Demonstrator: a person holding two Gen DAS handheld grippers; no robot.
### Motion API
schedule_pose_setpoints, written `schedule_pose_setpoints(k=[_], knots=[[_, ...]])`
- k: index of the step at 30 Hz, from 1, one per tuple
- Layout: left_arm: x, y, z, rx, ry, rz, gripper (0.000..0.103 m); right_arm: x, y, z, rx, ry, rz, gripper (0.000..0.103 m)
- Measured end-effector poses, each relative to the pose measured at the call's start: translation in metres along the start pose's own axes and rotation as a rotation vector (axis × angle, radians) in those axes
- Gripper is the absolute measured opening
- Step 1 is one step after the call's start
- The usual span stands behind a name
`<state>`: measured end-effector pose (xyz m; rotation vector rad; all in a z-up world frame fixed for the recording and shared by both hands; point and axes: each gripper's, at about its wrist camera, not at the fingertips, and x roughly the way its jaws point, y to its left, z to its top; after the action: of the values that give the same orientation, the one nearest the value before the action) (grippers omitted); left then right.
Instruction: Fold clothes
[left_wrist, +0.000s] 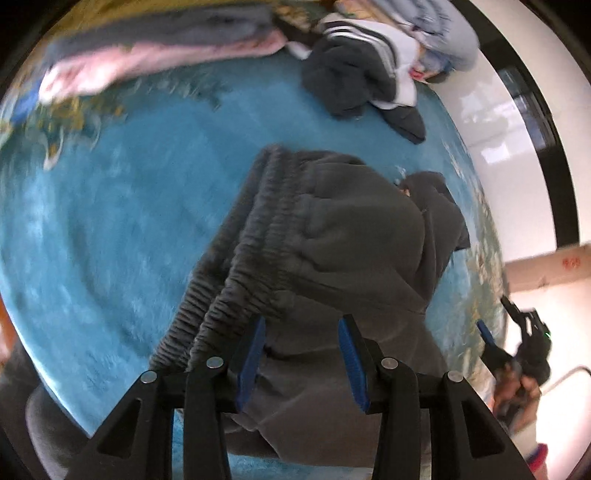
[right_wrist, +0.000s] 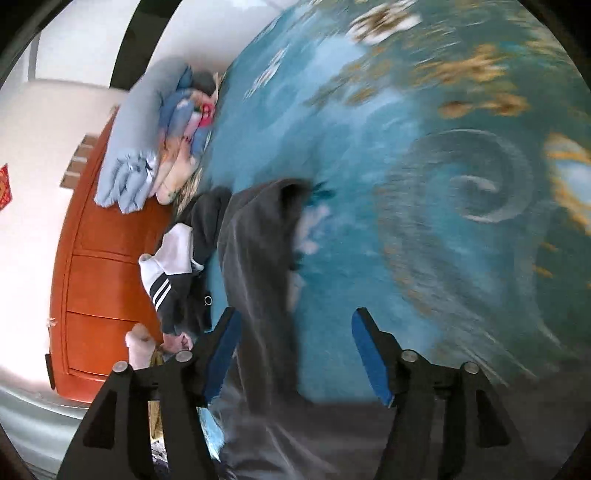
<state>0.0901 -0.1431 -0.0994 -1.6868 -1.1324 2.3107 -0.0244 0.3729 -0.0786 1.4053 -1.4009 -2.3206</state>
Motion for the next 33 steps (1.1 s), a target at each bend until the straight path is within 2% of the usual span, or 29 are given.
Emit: schedule_pose_setpoints(k=[4, 12, 13, 14, 16, 17, 19, 24, 28, 30, 33], knots=[[-0.001, 0.007, 0.002, -0.017, 0.012, -0.038, 0.045, 0.054, 0.018, 0.037, 0.014, 0.016, -0.012, 0.067], [-0.004, 0.006, 0.001, 0.028, 0.035, -0.024, 0.045, 0.110, 0.035, 0.082, 0.087, -0.039, -0.072, 0.067], [-0.004, 0.006, 0.001, 0.034, 0.038, -0.023, 0.045, 0.117, 0.037, 0.088, 0.096, -0.046, -0.080, 0.064], [-0.005, 0.006, 0.001, 0.039, 0.041, -0.021, 0.045, 0.123, 0.039, 0.093, 0.105, -0.053, -0.087, 0.060], [-0.005, 0.006, 0.001, 0.051, 0.046, -0.017, 0.045, 0.136, 0.043, 0.104, 0.121, -0.065, -0.102, 0.021], [-0.005, 0.006, 0.001, 0.052, 0.048, -0.016, 0.045, 0.137, 0.045, 0.104, 0.114, -0.059, -0.110, 0.015], [-0.005, 0.006, 0.001, 0.050, 0.050, -0.014, 0.045, 0.138, 0.049, 0.106, 0.097, -0.049, -0.121, 0.010], [-0.005, 0.007, 0.001, 0.043, 0.048, -0.016, 0.045, 0.091, 0.078, 0.098, -0.076, -0.125, 0.019, 0.008], [-0.006, 0.007, 0.000, 0.042, 0.045, -0.015, 0.045, 0.011, 0.105, 0.063, -0.288, -0.211, 0.114, 0.007], [-0.007, 0.007, -0.001, 0.043, 0.043, -0.011, 0.045, -0.020, 0.111, 0.034, -0.398, -0.249, 0.114, 0.007], [-0.011, 0.004, -0.002, 0.048, 0.037, 0.003, 0.045, -0.035, 0.090, -0.006, -0.457, -0.202, 0.043, 0.007]])
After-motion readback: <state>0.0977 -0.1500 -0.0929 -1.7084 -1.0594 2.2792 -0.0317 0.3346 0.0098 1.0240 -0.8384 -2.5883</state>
